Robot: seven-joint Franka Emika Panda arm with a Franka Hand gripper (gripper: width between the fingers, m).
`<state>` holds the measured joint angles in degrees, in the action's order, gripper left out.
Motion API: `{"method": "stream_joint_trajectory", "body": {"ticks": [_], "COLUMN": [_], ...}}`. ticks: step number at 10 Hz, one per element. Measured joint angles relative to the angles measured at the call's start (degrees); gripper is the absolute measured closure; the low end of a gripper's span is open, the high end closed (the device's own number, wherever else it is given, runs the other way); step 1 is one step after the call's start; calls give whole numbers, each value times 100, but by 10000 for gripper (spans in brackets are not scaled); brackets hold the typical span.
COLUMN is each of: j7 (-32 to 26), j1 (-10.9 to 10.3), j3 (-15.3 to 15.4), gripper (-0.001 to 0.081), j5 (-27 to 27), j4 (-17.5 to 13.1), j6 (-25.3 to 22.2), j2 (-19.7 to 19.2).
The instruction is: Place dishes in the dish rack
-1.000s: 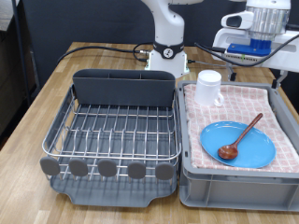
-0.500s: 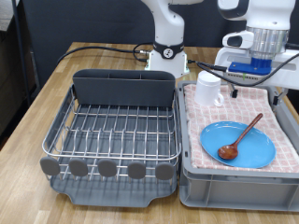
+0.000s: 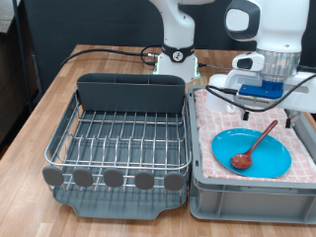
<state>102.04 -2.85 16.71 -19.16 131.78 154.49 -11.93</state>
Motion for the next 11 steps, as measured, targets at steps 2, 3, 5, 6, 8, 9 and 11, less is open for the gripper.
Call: {"method": "stream_joint_trajectory", "body": {"ticks": [2, 3, 5, 6, 8, 9, 11], "j7": [371, 630, 950, 1038, 1193, 1336, 1704], "j1": [-66, -134, -228, -256, -286, -317, -439], "j3": [-49, -93, -148, -181, -255, -326, -520], "gripper": [4, 4, 4, 4, 4, 4, 4], "j5": [-220, -370, -601, -706, -899, -1042, -1347], "j4": [0, 0, 0, 0, -5, -7, -12], "j6": [-16, -16, 35, 120, 287, 389, 569], "j2": [-3, -18, -100, -179, -347, -427, -559]}}
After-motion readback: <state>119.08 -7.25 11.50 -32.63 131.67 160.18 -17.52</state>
